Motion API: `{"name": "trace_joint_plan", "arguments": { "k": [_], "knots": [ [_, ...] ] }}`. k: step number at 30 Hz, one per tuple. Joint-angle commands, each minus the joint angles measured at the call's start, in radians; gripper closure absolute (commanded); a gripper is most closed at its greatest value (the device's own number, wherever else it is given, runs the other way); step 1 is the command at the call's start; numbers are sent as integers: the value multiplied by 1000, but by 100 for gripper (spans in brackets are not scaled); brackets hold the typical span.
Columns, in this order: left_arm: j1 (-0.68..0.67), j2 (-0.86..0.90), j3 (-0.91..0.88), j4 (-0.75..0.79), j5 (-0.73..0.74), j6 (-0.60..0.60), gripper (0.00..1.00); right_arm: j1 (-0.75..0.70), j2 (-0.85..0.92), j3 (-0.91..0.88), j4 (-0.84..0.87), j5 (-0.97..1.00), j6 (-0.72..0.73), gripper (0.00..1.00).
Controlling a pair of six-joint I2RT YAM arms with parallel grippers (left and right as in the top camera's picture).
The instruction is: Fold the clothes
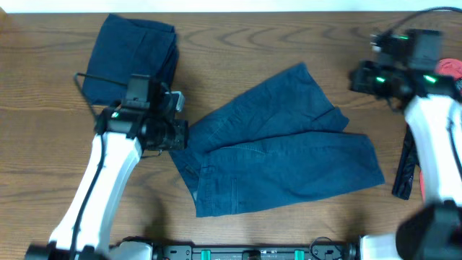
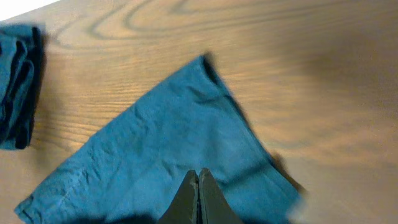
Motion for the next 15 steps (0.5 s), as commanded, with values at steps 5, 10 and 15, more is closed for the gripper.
{"name": "trace_joint_plan", "arguments": {
  "k": [5,10,15],
  "knots": [
    [2,221,1,102,-8,-10,94,146,340,-16,216,-90,0,99],
    [2,339,1,155,-3,-11,94,173,505,-16,315,-93,46,99],
    [2,415,1,232,0,-11,94,161,622,-16,400,-46,155,99]
  ]
}}
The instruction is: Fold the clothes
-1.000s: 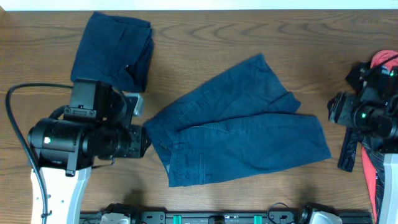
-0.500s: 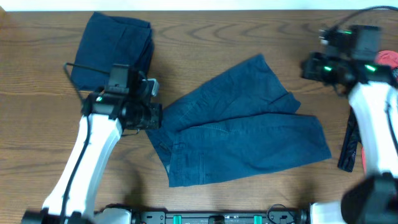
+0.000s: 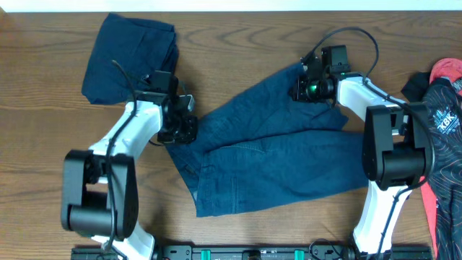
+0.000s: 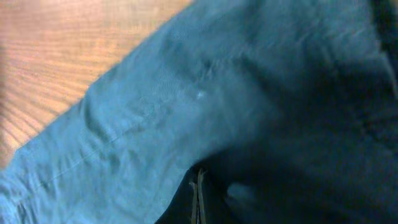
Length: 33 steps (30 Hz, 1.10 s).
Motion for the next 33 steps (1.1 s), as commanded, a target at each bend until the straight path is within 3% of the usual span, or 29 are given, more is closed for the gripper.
{"name": "trace_joint_plan", "arguments": {
  "k": [1,8,16,22,28,33],
  "knots": [
    [1,43,2,40,-2,-10,94,-12,111,-12,23,119,112,99],
    [-18,131,2,246,77,-10,94,-79,158,-11,52,468,243,99],
    [-71,158,2,552,100,-80,94,-212,149,11,66,232,241,99],
    [-80,227,43,784,101,-198,94,-253,73,11,36,164,103,99],
    [-80,330,267,703,130,-169,94,-251,-97,11,-47,97,2,99],
    [-80,318,485,364,120,-12,94,-251,-223,11,-109,87,-26,98]
  ]
}}
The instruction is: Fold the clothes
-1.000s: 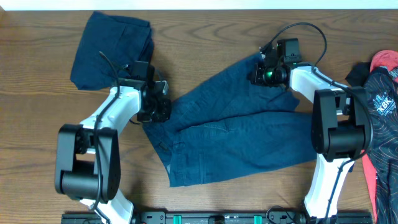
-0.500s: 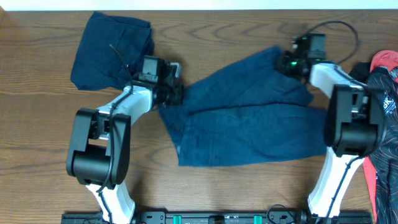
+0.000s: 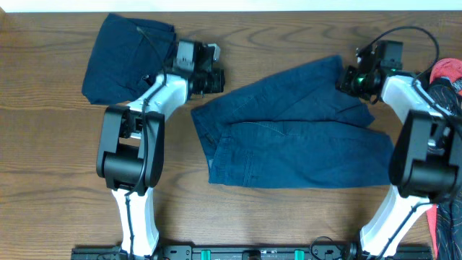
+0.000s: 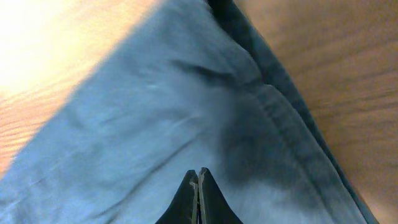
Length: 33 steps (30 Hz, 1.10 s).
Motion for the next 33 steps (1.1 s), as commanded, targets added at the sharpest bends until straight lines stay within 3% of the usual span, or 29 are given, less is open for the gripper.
{"name": "trace_joint_plan", "arguments": {
  "k": [1,9,12,22,30,33],
  "knots": [
    [2,-31,160,-179,8,120,94,-2,-126,3,-27,-14,-53,98],
    [2,-86,232,-725,-6,179,90,7,-151,-2,-222,-55,-52,98],
    [-2,-85,165,-782,-75,179,90,24,-144,-24,-256,-12,-52,98],
    [-3,-83,-124,-410,-68,156,91,80,-124,-121,-124,-5,-32,99],
    [-13,-9,-127,-6,-75,68,94,82,-124,-124,-113,-5,8,99],
    [-12,50,-60,72,-90,33,94,82,-124,-124,-114,-6,9,99]
  ]
}}
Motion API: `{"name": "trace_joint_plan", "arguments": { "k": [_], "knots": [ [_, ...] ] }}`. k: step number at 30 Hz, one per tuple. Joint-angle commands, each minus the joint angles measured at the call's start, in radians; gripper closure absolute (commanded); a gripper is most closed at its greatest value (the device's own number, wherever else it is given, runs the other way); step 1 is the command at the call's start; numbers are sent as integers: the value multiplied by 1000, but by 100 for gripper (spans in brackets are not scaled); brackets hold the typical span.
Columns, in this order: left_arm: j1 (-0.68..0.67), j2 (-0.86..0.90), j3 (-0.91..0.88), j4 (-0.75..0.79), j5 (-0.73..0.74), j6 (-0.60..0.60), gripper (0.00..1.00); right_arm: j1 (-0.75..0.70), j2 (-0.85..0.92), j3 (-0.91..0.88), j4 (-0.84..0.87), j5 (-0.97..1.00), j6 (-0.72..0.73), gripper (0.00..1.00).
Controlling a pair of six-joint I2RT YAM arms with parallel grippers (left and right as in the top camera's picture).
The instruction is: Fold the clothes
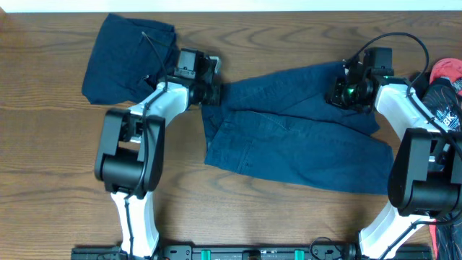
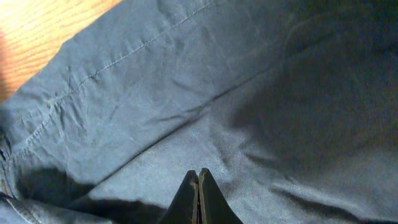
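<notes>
Blue denim shorts (image 1: 296,141) lie spread across the middle of the table, waist to the left and legs to the right. My left gripper (image 1: 215,92) sits at the shorts' upper left corner; its jaws are too small in the overhead view to read. My right gripper (image 1: 336,94) rests on the upper leg near its far end. In the right wrist view its fingers (image 2: 199,186) are pressed together over the wrinkled denim (image 2: 186,106), with no fabric visible between them.
A folded dark blue garment (image 1: 130,58) lies at the back left, just behind the left arm. Red and black clothes (image 1: 444,83) are heaped at the right edge. Bare wooden table (image 1: 58,180) runs along the front and left.
The shorts have shifted: the waist corner now reaches the left gripper, and the lower leg slants down to the right. The right gripper moved a little left and down onto the upper leg.
The shorts first lay skewed with the right arm off at the far right. Then both grippers were on the shorts, left at the waist, right at the upper leg's tip. Later the shorts lay further right, the left gripper clear of them. Now both grippers touch them again.
</notes>
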Motion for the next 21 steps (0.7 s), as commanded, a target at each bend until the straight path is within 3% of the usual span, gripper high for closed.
{"name": "trace_joint_plan", "arguments": {
  "k": [1,9,15,21],
  "knots": [
    [-1,85,87,30,-46,-62,94,8,7,-4,0,1,21,99],
    [39,171,378,-116,-52,-61,93,8,7,-4,-20,0,-10,95],
    [66,117,551,-540,-52,-39,86,7,7,-4,-26,-3,-37,89],
    [31,61,567,-885,-48,26,78,7,7,-4,-14,-3,-36,89]
  ]
}}
